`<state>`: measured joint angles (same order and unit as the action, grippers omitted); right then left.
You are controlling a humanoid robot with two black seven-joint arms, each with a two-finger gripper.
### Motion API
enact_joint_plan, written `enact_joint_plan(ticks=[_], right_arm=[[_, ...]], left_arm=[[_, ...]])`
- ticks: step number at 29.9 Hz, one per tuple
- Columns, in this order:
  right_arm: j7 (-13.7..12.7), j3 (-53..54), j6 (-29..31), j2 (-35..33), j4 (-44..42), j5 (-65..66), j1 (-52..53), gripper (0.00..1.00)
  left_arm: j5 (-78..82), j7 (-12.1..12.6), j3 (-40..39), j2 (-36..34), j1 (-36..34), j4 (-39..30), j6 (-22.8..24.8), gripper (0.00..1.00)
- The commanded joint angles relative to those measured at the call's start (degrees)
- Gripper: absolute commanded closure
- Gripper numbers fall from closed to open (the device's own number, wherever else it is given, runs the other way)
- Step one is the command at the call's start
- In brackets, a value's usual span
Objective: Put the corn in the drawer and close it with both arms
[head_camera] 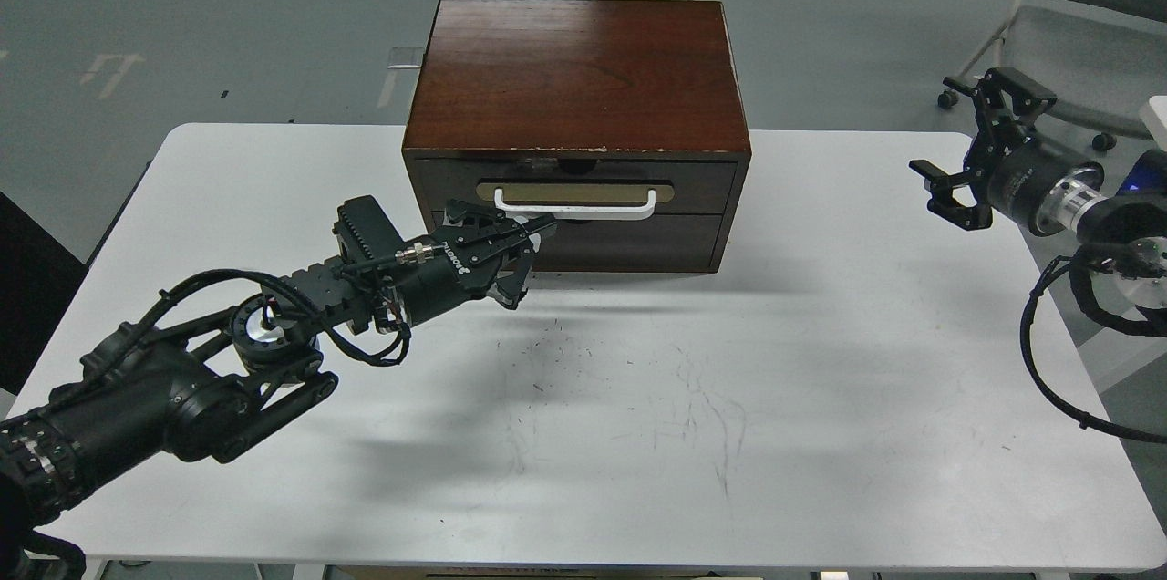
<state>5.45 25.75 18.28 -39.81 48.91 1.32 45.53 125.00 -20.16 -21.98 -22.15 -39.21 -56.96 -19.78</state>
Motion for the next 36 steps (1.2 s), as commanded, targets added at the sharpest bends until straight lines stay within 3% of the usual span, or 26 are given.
enact_joint_plan(ticks=[1, 3, 4, 6, 11, 18, 19, 22, 23, 24, 28, 33, 34, 36], right_arm=[[0.0, 0.0, 0.0, -0.01, -0.13, 0.0, 0.0, 0.0], [0.0, 0.0, 0.0, -0.09, -0.13, 0.0, 0.0, 0.0], [0.0, 0.0, 0.0, -0.09, -0.13, 0.0, 0.0, 0.0], [0.0, 0.0, 0.0, -0.09, -0.13, 0.0, 0.0, 0.0], [0.0, 0.0, 0.0, -0.09, -0.22, 0.0, 0.0, 0.0], [0.0, 0.0, 0.0, -0.09, -0.31, 0.0, 0.26, 0.0], [0.0, 0.0, 0.0, -0.01, -0.31, 0.0, 0.35, 0.0], [0.0, 0.0, 0.0, 0.08, -0.57, 0.0, 0.88, 0.0], [0.09, 0.09, 0.0, 0.34, -0.57, 0.0, 1.05, 0.0], [0.09, 0.09, 0.0, 0.52, -0.57, 0.0, 1.14, 0.0], [0.26, 0.09, 0.0, 0.61, -0.74, 0.0, 1.5, 0.0], [0.26, 0.18, 0.0, 2.01, -0.83, 0.09, 1.58, 0.0], [0.26, 0.18, -0.09, 2.28, -0.92, 0.17, 1.5, 0.0], [0.35, 0.18, -0.09, 2.45, -1.18, 0.7, 1.58, 0.0]], left_arm=[[0.0, -1.63, 1.14, 0.01, 0.27, -0.78, -2.0, 1.0], [0.0, -3.3, 1.41, -0.34, 0.88, -1.48, -2.71, 1.0], [0.0, -5.65, 2.54, -1.13, 1.15, -2.79, -3.06, 1.0], [0.0, -7.84, 4.74, -3.06, 2.28, -4.72, -3.5, 1.0], [0.0, -7.84, 7.74, -7.46, 4.31, -10.17, -4.91, 0.97], [-1.84, -7.84, 7.39, -19.31, 5.02, -22.64, -8.22, 0.94], [-4.73, -7.84, 7.04, -19.85, 4.93, -23.36, -8.22, 0.89], [-18.78, -7.84, 4.67, -20.3, 3.44, -23.81, -8.22, 0.38], [-26.66, -7.84, 2.57, -20.21, 1.78, -23.81, -8.22, 0.12], [-34.56, -7.84, 0.55, -20.04, 0.29, -23.37, -8.22, 0.07], [-53.63, -7.84, -5.18, -19.77, -2.1, -20.12, -8.22, 0.03], [-70.31, -7.84, -6.85, -15.56, -7.11, -6.69, -7.73, 0.03], [-73.9, -7.84, -7.2, -14.16, -7.81, -3.01, -1.11, 0.03], [-78.48, -7.84, -7.29, -13.18, -8.25, 0.26, 6.39, 0.03]])
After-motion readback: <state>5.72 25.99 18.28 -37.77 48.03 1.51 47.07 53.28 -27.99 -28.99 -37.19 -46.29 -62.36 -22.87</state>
